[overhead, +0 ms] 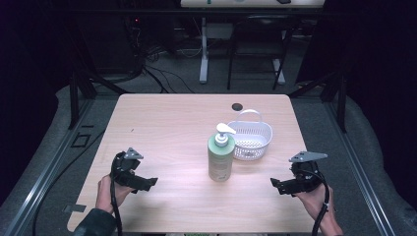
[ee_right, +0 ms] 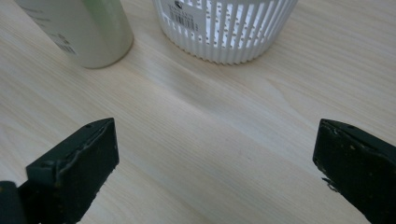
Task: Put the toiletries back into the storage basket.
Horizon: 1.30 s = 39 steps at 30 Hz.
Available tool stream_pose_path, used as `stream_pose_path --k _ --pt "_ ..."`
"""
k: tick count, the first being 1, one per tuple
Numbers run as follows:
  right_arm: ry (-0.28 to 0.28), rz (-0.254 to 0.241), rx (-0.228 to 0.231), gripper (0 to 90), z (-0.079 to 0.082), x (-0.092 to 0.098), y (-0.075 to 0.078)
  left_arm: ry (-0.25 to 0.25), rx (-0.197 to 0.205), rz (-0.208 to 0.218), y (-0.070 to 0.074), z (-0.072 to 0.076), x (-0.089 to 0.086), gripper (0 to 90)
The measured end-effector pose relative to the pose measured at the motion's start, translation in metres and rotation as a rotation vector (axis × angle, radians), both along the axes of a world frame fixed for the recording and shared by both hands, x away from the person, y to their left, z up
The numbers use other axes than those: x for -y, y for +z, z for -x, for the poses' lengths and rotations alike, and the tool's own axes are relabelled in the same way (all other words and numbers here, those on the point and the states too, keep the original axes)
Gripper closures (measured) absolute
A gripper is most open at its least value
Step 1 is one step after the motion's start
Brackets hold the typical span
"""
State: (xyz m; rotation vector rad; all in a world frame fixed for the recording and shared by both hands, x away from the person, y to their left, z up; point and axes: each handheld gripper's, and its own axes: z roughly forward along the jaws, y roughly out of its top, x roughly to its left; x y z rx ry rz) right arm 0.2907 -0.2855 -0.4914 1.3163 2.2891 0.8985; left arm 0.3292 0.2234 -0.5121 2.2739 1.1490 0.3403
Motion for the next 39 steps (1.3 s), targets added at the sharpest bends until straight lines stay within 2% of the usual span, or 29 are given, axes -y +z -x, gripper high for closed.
stream_pose_path --k 5,8,12,17,18,19,21,24,25,32,39 --pt "0.014 -0.001 0.034 0.0 0.001 -0.008 0.006 -0.031 -0.015 -0.016 -0.002 -0.007 0.002 0.0" --pt "0.021 0.004 0.045 0.0 0.000 -0.011 0.008 -0.029 -0.021 -0.014 -0.003 -0.009 0.002 0.0" --pt "0.037 -0.013 0.073 0.0 -0.002 -0.018 0.015 -0.028 -0.028 -0.006 -0.003 -0.011 0.001 0.0" --pt "0.057 -0.060 0.110 0.0 -0.005 -0.029 0.025 -0.017 -0.030 0.009 -0.003 -0.013 -0.003 0.0" --pt "0.063 -0.083 0.114 0.0 -0.006 -0.033 0.027 -0.016 -0.028 0.010 -0.003 -0.013 -0.003 0.0" --pt "0.063 -0.083 0.114 0.0 -0.006 -0.033 0.027 -0.016 -0.029 0.011 -0.003 -0.013 -0.003 0.0" --pt "0.077 -0.110 0.123 0.0 -0.007 -0.038 0.032 -0.021 -0.031 0.009 -0.003 -0.013 -0.002 0.0" --pt "0.082 -0.124 0.136 0.1 -0.007 -0.041 0.035 -0.032 -0.036 0.009 -0.003 -0.013 0.000 0.0" --pt "0.090 -0.145 0.149 0.1 -0.008 -0.044 0.039 -0.037 -0.033 0.008 -0.003 -0.012 0.001 0.0" --pt "0.121 -0.184 0.176 0.0 -0.012 -0.057 0.048 -0.040 -0.036 0.014 -0.004 -0.014 0.001 0.0" --pt "0.152 -0.180 0.190 0.0 -0.016 -0.070 0.052 -0.035 -0.042 0.015 -0.004 -0.014 -0.001 0.0"
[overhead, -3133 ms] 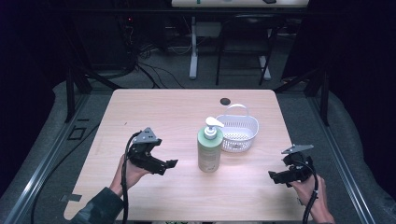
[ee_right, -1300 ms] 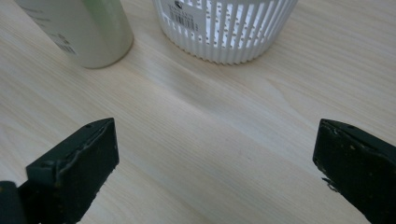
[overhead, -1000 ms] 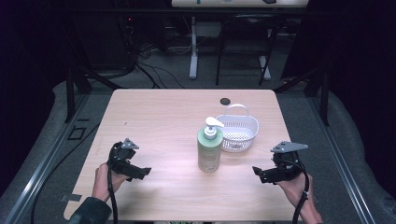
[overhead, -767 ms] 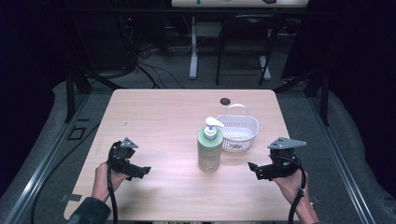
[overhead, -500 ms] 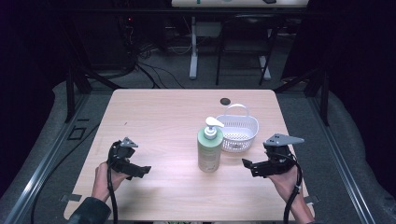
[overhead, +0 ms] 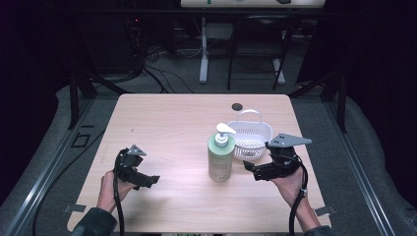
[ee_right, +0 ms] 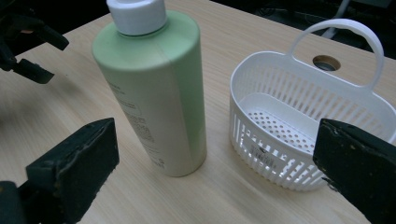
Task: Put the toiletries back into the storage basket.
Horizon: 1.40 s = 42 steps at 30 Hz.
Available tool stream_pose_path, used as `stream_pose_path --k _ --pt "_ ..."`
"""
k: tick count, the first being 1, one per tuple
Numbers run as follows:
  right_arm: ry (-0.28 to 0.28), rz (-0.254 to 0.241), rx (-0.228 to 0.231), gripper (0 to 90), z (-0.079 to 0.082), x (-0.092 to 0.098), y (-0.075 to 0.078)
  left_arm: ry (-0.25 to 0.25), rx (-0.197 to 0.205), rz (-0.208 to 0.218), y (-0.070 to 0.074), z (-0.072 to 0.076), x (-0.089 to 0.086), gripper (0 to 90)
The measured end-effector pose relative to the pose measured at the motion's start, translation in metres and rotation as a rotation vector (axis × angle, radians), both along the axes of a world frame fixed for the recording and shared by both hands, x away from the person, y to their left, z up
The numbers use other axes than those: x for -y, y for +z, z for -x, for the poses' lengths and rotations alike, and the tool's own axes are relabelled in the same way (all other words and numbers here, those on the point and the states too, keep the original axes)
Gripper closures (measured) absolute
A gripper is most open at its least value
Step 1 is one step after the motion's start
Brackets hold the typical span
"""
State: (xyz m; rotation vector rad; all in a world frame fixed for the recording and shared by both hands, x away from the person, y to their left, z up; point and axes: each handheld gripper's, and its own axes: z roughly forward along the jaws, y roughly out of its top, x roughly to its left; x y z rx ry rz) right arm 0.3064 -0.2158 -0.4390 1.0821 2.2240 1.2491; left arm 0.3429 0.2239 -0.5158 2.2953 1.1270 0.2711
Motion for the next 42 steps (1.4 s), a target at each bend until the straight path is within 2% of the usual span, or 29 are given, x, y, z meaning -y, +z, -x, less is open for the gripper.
stream_pose_path --k 13,19,23,24,26,28,30,31,33,35,37,38,42 --pt "0.062 -0.043 0.041 0.0 -0.009 -0.023 0.006 -0.013 -0.003 -0.002 0.000 0.000 0.001 0.0" --pt "0.081 -0.095 0.054 0.0 -0.015 -0.033 0.007 -0.015 0.000 0.001 0.000 0.001 0.001 0.0" --pt "0.083 -0.107 0.066 0.0 -0.017 -0.038 0.007 -0.016 0.001 0.001 0.001 0.001 0.001 0.0" --pt "0.079 -0.120 0.091 0.0 -0.017 -0.042 0.007 -0.016 0.001 0.000 0.001 0.001 0.002 0.0" --pt "0.082 -0.126 0.097 0.0 -0.018 -0.044 0.006 -0.018 0.002 0.001 0.001 0.001 0.002 0.0" --pt "0.080 -0.154 0.122 0.7 -0.018 -0.049 0.006 -0.018 0.003 0.000 0.001 0.001 0.002 0.0" --pt "0.077 -0.179 0.144 7.6 -0.019 -0.051 0.006 -0.022 0.002 0.004 0.001 0.001 0.002 0.0" --pt "0.085 -0.204 0.168 14.9 -0.019 -0.053 0.007 -0.025 0.000 0.006 0.001 0.001 0.002 0.0" --pt "0.084 -0.216 0.178 17.3 -0.019 -0.054 0.007 -0.029 -0.003 0.006 0.001 0.002 0.003 0.0" --pt "0.076 -0.233 0.216 27.9 -0.019 -0.057 0.007 -0.034 -0.004 0.007 0.001 0.002 0.003 0.0" --pt "0.074 -0.240 0.230 31.5 -0.018 -0.059 0.007 -0.035 -0.003 0.008 0.001 0.002 0.003 0.0" --pt "0.068 -0.264 0.260 39.2 -0.017 -0.061 0.006 -0.035 -0.003 0.007 0.001 0.002 0.002 0.0" --pt "0.072 -0.274 0.271 48.6 -0.018 -0.064 0.004 -0.033 -0.005 0.006 0.001 0.002 0.002 0.0"
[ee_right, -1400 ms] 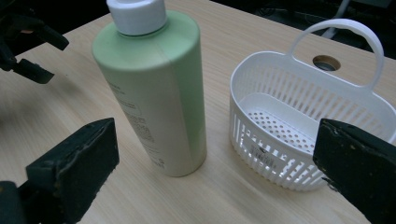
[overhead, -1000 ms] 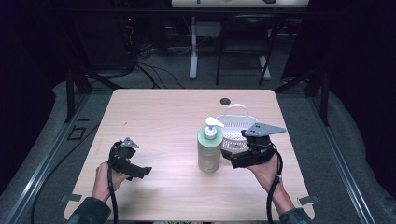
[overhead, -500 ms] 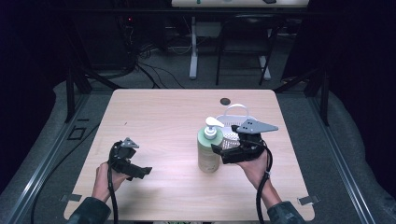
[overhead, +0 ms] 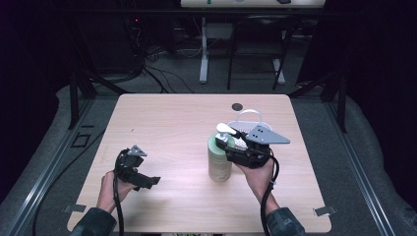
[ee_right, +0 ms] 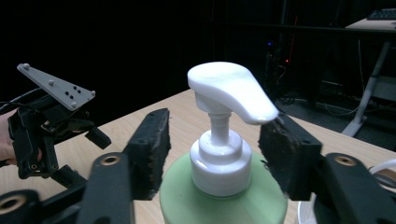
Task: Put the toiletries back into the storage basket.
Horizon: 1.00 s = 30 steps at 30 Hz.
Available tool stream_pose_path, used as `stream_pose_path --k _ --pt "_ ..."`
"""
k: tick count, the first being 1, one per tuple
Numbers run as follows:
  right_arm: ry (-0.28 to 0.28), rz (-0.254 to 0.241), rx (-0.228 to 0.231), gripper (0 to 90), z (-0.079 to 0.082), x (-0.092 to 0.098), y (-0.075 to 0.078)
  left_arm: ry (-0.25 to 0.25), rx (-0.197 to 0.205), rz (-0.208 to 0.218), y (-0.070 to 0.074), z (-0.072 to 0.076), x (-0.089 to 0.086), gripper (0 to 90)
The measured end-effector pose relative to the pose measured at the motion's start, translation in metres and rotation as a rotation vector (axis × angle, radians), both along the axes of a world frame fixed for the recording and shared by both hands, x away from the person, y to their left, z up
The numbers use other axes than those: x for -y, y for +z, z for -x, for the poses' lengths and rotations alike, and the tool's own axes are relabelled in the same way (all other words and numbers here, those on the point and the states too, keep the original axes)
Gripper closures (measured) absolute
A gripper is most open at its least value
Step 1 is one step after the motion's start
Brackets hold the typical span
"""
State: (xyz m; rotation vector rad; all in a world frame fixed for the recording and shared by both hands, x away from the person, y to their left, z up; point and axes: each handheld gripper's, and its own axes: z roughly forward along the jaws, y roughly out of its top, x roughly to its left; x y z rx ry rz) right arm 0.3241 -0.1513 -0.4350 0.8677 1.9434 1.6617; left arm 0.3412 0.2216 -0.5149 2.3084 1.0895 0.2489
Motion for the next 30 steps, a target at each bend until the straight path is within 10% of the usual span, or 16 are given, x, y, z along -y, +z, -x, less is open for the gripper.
stream_pose_path --k 14,30 --pt "-0.007 -0.064 0.038 66.9 -0.0015 0.0001 -0.0043 -0.001 0.000 -0.004 0.0001 0.0004 0.0011 0.0" --pt "-0.011 -0.080 0.053 67.4 -0.0024 0.0014 -0.0051 -0.004 0.003 -0.005 0.0006 0.0007 0.0008 0.0"
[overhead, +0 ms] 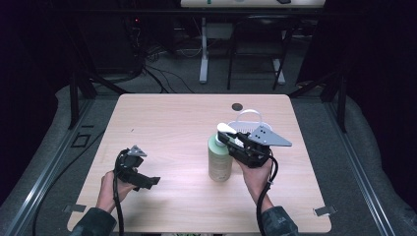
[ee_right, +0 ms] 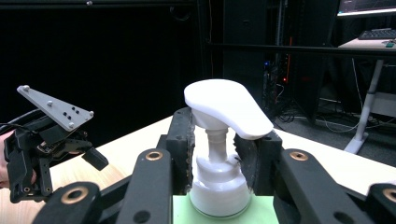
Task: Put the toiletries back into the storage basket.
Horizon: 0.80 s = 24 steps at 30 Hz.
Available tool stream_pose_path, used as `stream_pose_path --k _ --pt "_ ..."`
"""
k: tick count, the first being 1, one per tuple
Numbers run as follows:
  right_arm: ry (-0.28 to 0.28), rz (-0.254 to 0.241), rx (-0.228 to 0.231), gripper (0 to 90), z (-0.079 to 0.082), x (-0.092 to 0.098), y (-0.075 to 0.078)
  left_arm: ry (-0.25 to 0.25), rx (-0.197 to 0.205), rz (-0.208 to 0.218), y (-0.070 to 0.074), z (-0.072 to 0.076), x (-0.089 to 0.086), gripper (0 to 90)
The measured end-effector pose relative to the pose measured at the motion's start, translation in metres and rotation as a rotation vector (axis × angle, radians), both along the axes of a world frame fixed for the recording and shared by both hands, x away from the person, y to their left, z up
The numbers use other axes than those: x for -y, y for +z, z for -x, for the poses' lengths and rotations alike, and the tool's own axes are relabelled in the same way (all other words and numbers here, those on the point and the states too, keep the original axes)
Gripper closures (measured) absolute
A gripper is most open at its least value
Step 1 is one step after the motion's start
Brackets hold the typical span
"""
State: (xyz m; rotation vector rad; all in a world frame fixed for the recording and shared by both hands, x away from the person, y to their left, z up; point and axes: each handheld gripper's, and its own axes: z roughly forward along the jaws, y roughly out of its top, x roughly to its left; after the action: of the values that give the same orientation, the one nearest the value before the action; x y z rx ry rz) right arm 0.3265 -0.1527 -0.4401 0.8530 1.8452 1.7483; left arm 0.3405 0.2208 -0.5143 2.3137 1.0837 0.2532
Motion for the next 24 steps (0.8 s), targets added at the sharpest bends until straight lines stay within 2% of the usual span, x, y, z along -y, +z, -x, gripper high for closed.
stream_pose_path --k 24 --pt "-0.003 -0.047 0.001 67.1 -0.0017 0.0005 -0.0021 -0.013 -0.001 0.012 0.0007 0.0002 -0.0008 0.0"
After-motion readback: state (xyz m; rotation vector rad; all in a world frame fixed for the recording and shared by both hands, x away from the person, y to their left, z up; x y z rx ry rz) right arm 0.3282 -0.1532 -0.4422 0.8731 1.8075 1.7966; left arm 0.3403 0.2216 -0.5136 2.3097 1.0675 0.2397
